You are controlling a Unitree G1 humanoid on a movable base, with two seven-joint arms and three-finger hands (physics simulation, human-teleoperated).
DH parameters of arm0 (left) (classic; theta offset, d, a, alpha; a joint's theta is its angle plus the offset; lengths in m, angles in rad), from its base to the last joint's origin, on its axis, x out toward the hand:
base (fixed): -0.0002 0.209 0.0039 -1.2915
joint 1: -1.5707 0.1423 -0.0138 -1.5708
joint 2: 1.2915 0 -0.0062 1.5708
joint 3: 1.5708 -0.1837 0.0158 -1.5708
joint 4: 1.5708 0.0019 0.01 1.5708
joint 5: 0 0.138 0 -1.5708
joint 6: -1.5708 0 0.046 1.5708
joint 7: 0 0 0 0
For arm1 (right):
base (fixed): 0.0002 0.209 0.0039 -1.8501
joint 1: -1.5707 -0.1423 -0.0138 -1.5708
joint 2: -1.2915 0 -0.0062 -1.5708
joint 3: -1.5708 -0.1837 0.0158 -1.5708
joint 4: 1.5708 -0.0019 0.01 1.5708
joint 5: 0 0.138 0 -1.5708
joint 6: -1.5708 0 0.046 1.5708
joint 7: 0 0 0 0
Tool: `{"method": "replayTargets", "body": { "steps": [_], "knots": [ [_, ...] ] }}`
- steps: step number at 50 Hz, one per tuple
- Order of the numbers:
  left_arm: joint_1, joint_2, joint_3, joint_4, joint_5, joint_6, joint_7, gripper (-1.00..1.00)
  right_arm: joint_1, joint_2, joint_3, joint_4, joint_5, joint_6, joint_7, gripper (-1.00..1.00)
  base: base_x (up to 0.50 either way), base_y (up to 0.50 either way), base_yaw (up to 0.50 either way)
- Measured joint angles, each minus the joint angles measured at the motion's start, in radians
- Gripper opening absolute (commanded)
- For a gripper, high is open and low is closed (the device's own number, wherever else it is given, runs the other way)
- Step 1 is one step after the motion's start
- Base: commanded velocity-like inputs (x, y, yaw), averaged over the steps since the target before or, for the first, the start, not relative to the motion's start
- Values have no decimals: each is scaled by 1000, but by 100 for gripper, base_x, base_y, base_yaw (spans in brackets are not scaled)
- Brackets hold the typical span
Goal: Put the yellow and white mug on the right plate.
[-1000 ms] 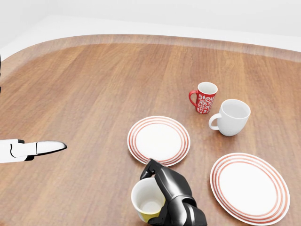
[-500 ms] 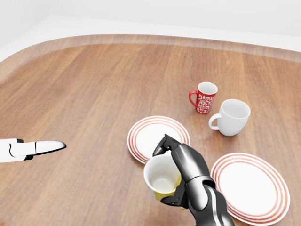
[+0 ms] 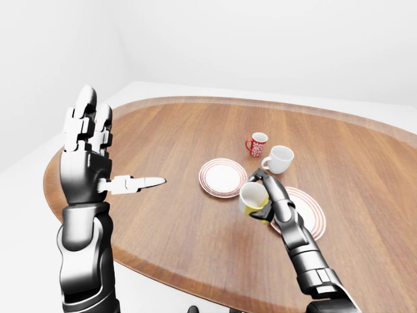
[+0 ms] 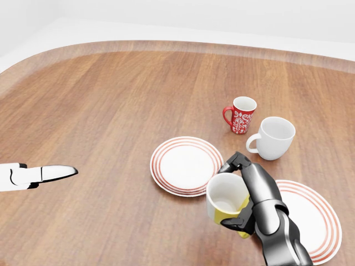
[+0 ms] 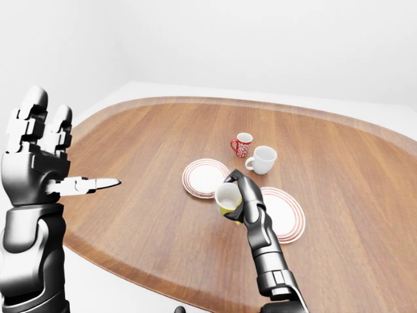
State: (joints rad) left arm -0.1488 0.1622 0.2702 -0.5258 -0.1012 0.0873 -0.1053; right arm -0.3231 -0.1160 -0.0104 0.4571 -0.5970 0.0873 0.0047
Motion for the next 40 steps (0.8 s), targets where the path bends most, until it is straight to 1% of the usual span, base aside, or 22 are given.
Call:
{"method": "replayTargets", "body": {
  "steps": [18, 40],
  "knots": [
    [0, 0, 0, -3, 2, 0, 0, 89, -34, -108, -80, 119, 81, 0, -29, -100, 0, 0, 0],
    [0, 0, 0, 3, 4, 0, -1, 89, -53, -183, -137, 179, 161, 0, -41, -100, 0, 0, 0]
  ]
}}
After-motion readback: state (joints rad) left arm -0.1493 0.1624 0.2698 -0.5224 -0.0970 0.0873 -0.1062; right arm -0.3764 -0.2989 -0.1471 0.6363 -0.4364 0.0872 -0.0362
